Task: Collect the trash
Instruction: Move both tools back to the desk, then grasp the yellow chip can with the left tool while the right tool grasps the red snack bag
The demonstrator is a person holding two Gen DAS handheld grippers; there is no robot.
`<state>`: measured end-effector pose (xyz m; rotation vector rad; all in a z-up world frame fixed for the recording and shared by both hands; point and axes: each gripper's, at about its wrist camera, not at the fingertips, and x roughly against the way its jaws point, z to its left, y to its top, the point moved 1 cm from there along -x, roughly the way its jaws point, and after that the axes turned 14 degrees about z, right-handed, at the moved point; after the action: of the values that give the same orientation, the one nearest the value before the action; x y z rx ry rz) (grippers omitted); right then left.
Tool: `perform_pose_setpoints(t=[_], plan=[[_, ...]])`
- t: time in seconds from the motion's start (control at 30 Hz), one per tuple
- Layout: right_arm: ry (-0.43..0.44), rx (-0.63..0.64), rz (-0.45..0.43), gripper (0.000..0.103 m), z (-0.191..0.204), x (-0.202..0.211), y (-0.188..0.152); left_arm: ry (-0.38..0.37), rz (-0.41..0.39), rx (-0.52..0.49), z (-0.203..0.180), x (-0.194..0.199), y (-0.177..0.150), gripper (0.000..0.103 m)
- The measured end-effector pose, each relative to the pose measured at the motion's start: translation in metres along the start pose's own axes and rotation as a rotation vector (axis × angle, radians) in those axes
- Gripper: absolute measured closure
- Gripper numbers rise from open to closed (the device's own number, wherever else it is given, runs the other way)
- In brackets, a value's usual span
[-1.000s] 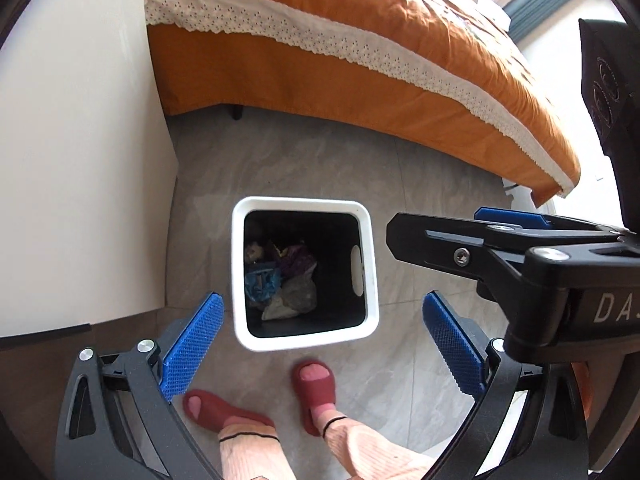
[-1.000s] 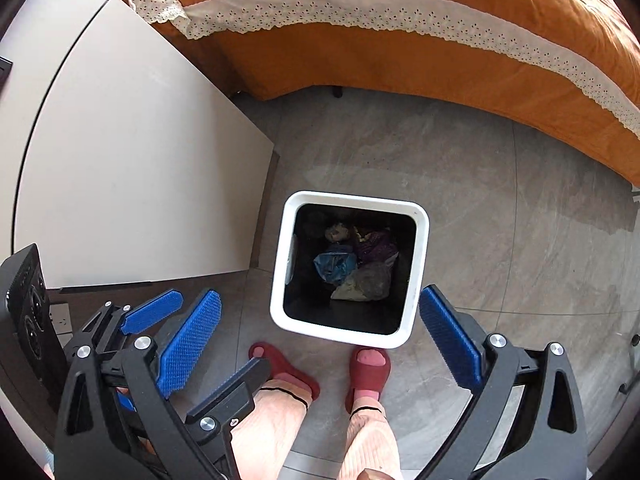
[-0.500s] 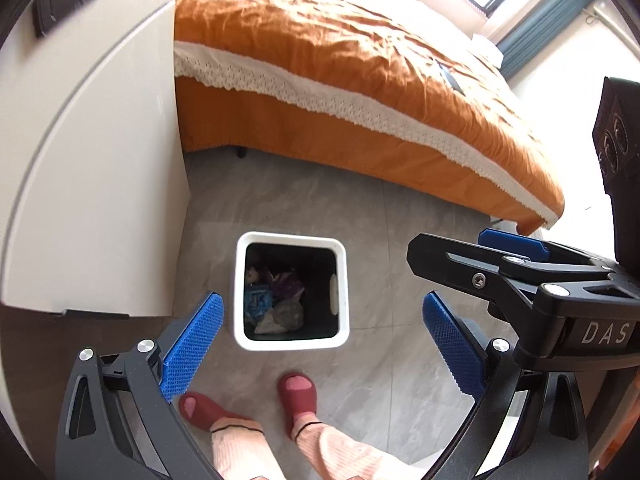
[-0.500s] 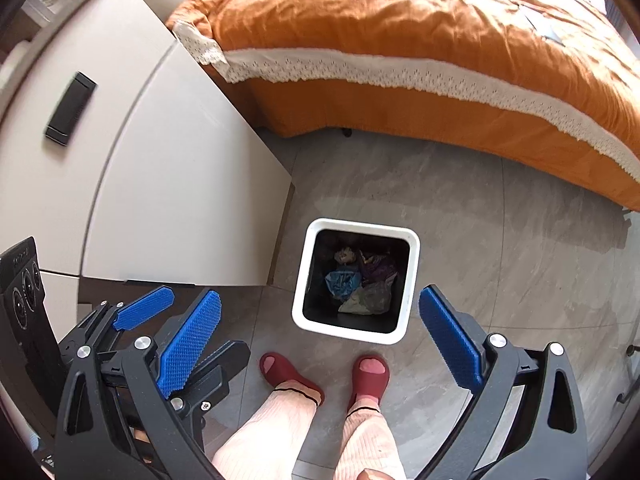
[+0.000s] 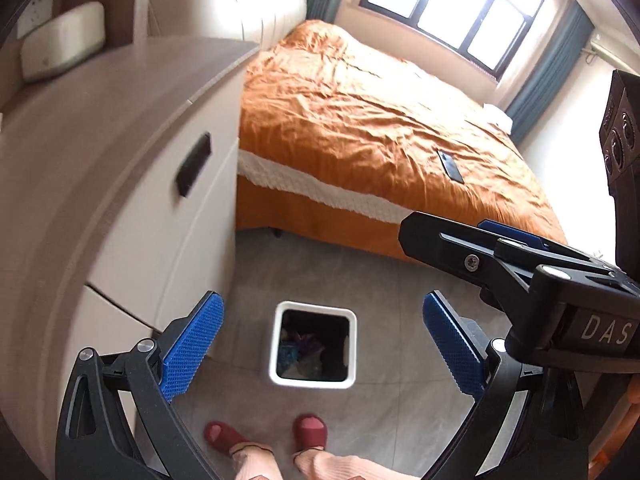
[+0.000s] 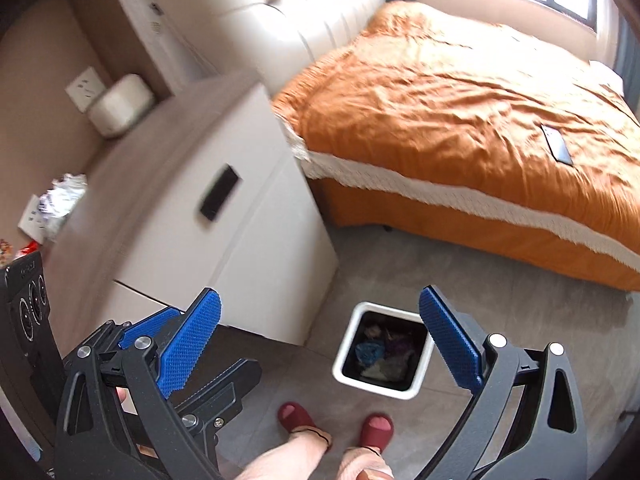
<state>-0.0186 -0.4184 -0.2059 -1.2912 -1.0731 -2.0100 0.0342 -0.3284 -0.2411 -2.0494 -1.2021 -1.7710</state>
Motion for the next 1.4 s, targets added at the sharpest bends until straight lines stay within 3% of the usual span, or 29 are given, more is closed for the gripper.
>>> perform_pose_setpoints(t=[0.3, 0.57, 0.77, 0.97, 1.1, 1.23, 1.4], plan=[[0.128, 0.233, -0.03, 0.004, 0.11, 0.021, 0.025, 0.181, -0.163, 0.182, 0.081, 0.099, -0.016, 0.005], [0.252, 0.48, -0.037, 0.004, 0.237, 0.034, 0.019, 0.322, -0.263, 0.395, 0.168, 0.178, -0.057, 0.005], [0.292, 0.658, -0.043, 0.004, 0.314, 0.035, 0.018, 0.408, -0.324, 0.542, 0.228, 0.218, -0.091, 0.005], [0.31, 0.777, -0.002, 0.004, 0.385, 0.016, 0.014, 0.61, -0.371, 0.597, 0.278, 0.25, -0.118, 0.005], [0.314, 0.839, 0.014, 0.004, 0.425, 0.006, 0.008, 0.748, -0.343, 0.595, 0.309, 0.262, -0.136, 0.005], [0.305, 0.879, 0.017, 0.004, 0.459, -0.005, 0.004, 0.778, -0.3, 0.605, 0.344, 0.271, -0.155, 0.005], [0.261, 0.909, 0.014, 0.004, 0.493, -0.027, 0.002, 0.701, -0.31, 0.668, 0.389, 0.279, -0.17, 0.005]])
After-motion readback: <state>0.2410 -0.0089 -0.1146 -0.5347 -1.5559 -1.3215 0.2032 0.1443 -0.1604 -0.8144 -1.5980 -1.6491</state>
